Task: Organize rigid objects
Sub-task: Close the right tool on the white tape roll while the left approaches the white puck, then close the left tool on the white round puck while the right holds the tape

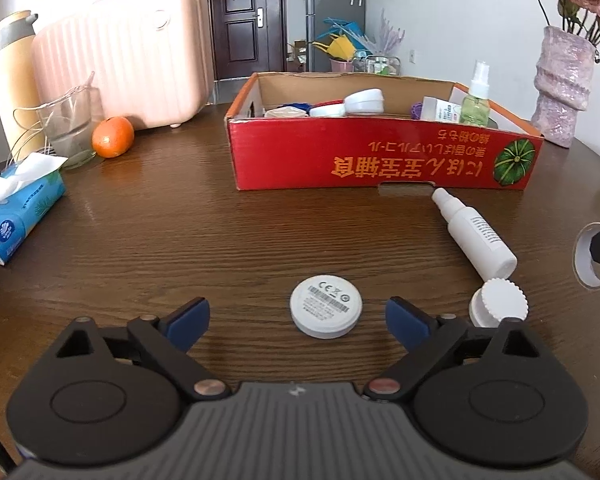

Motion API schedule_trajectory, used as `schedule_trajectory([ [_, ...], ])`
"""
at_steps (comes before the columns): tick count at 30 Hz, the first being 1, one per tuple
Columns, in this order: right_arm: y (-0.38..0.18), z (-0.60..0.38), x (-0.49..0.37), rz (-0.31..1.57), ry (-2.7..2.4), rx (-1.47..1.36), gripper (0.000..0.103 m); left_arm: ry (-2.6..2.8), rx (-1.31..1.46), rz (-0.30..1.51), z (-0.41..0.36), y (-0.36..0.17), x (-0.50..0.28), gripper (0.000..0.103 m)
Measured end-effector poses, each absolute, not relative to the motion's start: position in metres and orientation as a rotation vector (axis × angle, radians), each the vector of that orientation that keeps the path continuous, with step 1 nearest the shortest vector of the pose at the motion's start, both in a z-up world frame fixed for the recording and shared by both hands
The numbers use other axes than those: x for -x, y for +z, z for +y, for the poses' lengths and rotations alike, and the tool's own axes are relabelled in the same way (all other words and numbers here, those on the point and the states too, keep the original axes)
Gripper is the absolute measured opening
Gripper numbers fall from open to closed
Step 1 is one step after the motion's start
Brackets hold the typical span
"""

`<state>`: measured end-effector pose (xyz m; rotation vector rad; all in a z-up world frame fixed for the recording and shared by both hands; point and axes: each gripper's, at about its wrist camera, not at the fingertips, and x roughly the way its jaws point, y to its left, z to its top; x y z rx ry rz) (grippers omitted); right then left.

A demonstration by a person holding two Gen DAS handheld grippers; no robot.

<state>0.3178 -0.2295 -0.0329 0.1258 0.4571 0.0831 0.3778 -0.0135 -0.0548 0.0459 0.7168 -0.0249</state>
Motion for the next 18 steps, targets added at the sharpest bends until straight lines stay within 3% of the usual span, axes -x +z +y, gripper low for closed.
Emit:
schedule_trajectory([
  [5, -0.0338, -0.2282, -0.3181, 0.458, 0.082, -0.12, 0.023, -0.073, -0.046, 0.732, -0.0178, -0.0578, -0.3815, 0.065],
  [7, -0.034, -0.2282, -0.3183, 0.459, 0.083, -0.118, 0.023, -0.094, -0.045, 0.726, -0.0184, -0.0569, -0.3807, 0.044],
  [8, -0.0341, -0.2282, -0.318, 0.459, 0.083, -0.117, 0.023, -0.102, -0.044, 0.724, -0.0184, -0.0564, -0.38, 0.041],
  [18, -0.0336, -0.2279, -0.3168, 0.448, 0.095, -0.112, 0.023, -0.108, -0.047, 0.683, -0.0188, -0.0498, -0.3725, 0.04],
])
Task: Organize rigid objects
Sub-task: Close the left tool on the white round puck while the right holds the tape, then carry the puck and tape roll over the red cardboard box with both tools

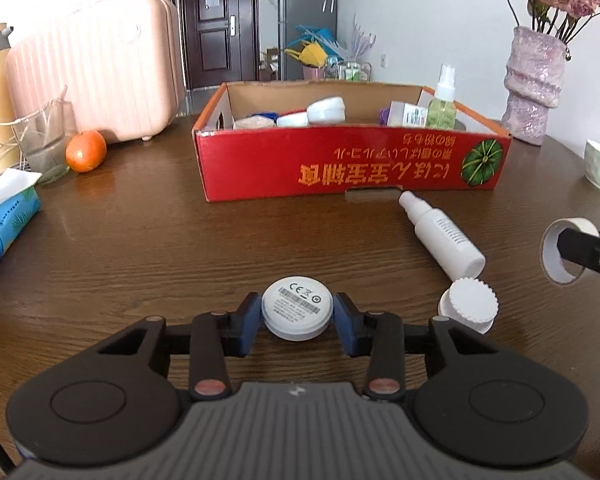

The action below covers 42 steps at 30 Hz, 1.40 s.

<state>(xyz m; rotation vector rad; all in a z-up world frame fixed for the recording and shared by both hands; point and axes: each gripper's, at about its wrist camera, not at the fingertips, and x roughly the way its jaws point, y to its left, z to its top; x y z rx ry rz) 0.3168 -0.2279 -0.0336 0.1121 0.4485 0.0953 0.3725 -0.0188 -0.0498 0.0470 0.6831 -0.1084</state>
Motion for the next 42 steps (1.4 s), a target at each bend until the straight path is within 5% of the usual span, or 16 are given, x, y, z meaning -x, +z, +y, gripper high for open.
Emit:
schedule_trajectory([
  [42, -0.005, -0.208, -0.309, 0.318, 0.145, -0.112, 0.023, -0.095, 0.07, 0.427, -0.025, 0.022, -0.329, 0.04],
])
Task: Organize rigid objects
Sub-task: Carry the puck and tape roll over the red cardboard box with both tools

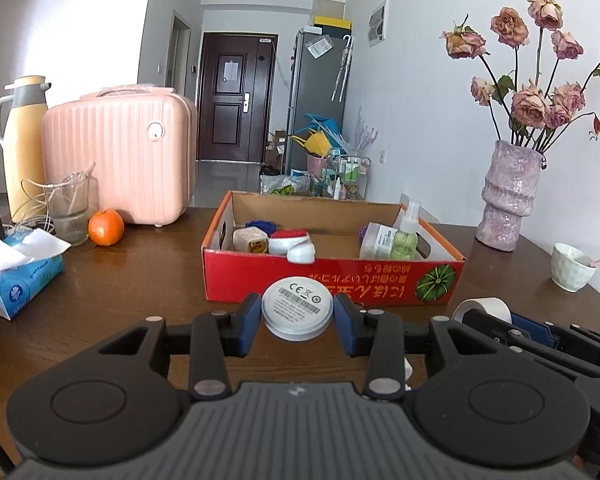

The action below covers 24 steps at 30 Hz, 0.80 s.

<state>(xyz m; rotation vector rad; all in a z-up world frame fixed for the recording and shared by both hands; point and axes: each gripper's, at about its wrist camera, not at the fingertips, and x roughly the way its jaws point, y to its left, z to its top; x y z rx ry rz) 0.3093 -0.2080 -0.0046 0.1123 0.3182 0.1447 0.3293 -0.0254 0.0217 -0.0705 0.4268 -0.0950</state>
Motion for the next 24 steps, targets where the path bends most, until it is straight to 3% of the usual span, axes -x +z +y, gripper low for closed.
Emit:
schedule_trajectory([
  [24, 0.025, -0.19, -0.359, 0.233, 0.162, -0.075, 0.023, -0.042, 0.104, 0.369, -0.02, 0.049, -0.377, 0.04],
])
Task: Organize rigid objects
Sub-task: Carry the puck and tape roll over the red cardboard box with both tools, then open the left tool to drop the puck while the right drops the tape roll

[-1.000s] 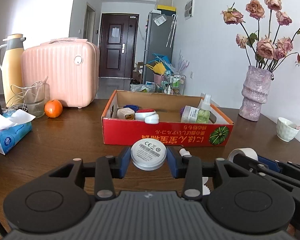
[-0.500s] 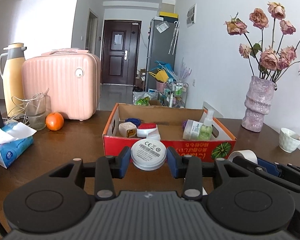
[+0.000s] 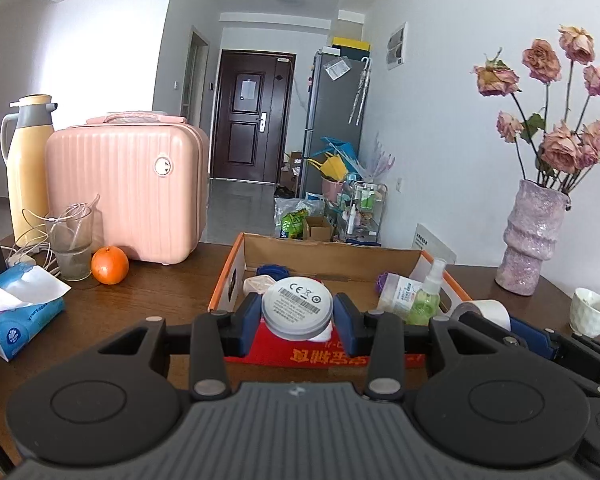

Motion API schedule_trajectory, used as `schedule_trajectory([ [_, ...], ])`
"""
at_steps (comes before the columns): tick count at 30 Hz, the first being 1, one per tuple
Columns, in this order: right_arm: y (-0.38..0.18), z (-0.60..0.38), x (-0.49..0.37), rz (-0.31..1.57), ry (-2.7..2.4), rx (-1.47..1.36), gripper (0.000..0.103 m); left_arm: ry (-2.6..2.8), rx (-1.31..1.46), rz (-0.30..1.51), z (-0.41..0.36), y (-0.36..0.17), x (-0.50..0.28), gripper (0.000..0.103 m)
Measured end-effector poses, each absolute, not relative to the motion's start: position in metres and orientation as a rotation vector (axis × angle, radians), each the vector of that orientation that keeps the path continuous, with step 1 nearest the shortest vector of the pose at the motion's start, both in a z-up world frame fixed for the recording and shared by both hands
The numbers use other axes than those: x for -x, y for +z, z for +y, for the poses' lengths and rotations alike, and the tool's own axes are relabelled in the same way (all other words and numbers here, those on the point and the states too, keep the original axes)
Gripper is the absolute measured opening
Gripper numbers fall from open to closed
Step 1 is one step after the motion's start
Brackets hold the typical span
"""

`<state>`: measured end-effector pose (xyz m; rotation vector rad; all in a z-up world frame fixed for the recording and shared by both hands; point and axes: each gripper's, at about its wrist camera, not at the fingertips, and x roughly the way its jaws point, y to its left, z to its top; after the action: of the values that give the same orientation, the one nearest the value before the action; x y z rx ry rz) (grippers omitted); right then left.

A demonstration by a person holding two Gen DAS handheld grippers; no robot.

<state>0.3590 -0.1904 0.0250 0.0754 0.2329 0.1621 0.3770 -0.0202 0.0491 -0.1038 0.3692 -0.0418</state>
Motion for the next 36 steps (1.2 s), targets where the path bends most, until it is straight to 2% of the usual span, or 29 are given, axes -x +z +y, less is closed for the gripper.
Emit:
schedule_trajectory([
  [36, 0.012, -0.186, -0.476, 0.252, 0.16, -0.064, 0.023, -0.006, 0.115, 0.407, -0.022, 0.031, -0.497, 0.04],
])
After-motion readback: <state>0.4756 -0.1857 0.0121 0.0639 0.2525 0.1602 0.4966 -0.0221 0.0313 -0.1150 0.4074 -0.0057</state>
